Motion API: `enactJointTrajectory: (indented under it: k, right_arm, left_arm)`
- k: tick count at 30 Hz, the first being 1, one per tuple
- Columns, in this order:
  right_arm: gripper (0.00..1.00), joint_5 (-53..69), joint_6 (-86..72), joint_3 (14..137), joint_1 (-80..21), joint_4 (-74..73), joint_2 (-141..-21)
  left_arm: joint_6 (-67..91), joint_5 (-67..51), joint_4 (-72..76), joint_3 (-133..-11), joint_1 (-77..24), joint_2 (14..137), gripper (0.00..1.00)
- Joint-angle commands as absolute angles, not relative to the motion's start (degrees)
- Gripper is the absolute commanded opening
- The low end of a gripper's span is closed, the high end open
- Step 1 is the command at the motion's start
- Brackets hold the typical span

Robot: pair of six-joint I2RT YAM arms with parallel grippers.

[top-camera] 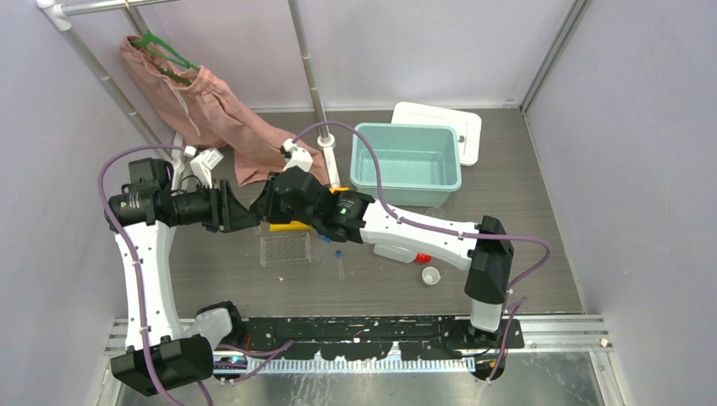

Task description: Organize the chemistry lab equipment

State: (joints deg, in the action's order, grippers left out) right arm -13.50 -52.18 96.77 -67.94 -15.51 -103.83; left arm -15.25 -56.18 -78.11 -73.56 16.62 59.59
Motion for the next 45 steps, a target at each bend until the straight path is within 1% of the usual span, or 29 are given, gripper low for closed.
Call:
enactJointTrajectory:
  k: [1, 7, 10, 12, 14, 15, 17, 19, 20, 23, 25, 30, 34, 37, 41, 45]
  right_arm:
    - [0.02, -12.3, -51.9, 101.2, -68.5, -11.2, -104.2]
    - [0.02, -12.3, -52.1, 101.3, -68.6, -9.7, -104.2]
    - [0.02, -12.3, -52.1, 101.2, -68.7, -9.3, -104.1]
    - [0.02, -12.3, -52.1, 101.2, -68.9, -9.1, -104.2]
    - [0.03, -12.4, -52.1, 101.2, -68.9, -9.2, -104.3]
    - [0.08, -12.5, -52.1, 101.1, -68.8, -9.1, -104.3]
    - [0.22, -12.3, -52.3, 101.1, -68.9, -9.1, -104.3]
    - [0.35, -11.5, -52.5, 101.6, -68.8, -9.6, -104.3]
    - [0.40, -11.3, -52.5, 102.1, -68.7, -10.4, -104.4]
    - [0.47, -9.1, -52.2, 104.7, -67.6, -14.8, -104.9]
    - [0.49, -6.2, -51.6, 106.9, -66.1, -18.8, -105.6]
    - [0.50, 4.7, -47.5, 112.8, -63.6, -24.6, -107.7]
    - [0.50, 9.1, -43.7, 119.8, -62.8, -31.6, -110.7]
    - [0.46, 11.1, -42.8, 121.7, -62.4, -32.9, -111.4]
    - [0.37, 12.1, -42.6, 121.7, -62.0, -33.2, -111.2]
    - [0.35, 12.7, -42.3, 121.3, -61.9, -33.5, -110.5]
  left_arm:
    - [-14.9, -59.2, -76.2, -72.6, 17.0, 59.5, 0.42]
    - [-14.0, -58.0, -74.7, -71.7, 17.0, 60.1, 0.38]
    - [-13.0, -57.2, -73.6, -71.3, 17.0, 60.5, 0.33]
    - [-12.8, -57.3, -73.3, -71.1, 17.0, 60.8, 0.28]
    - [-12.7, -57.2, -73.3, -71.1, 17.0, 60.9, 0.20]
    - [-12.8, -57.2, -73.2, -71.1, 17.0, 60.9, 0.15]
    - [-12.9, -56.8, -73.2, -71.2, 17.0, 60.9, 0.09]
    - [-13.5, -56.4, -73.3, -71.4, 17.0, 60.8, 0.03]
    - [-13.8, -56.3, -73.3, -71.6, 17.0, 60.6, 0.01]
    - [-15.1, -56.3, -73.3, -71.7, 16.9, 59.7, 0.00]
    - [-16.3, -56.7, -73.1, -71.7, 17.0, 58.5, 0.00]
    - [-18.8, -58.7, -71.8, -70.9, 17.0, 55.0, 0.00]
    - [-19.4, -59.2, -71.1, -71.1, 16.9, 53.5, 0.00]
    - [-19.7, -59.2, -71.6, -71.5, 16.9, 53.9, 0.00]
    - [-19.9, -58.6, -72.3, -71.7, 17.0, 54.6, 0.00]
    - [-19.8, -58.5, -71.9, -71.6, 17.0, 54.6, 0.00]
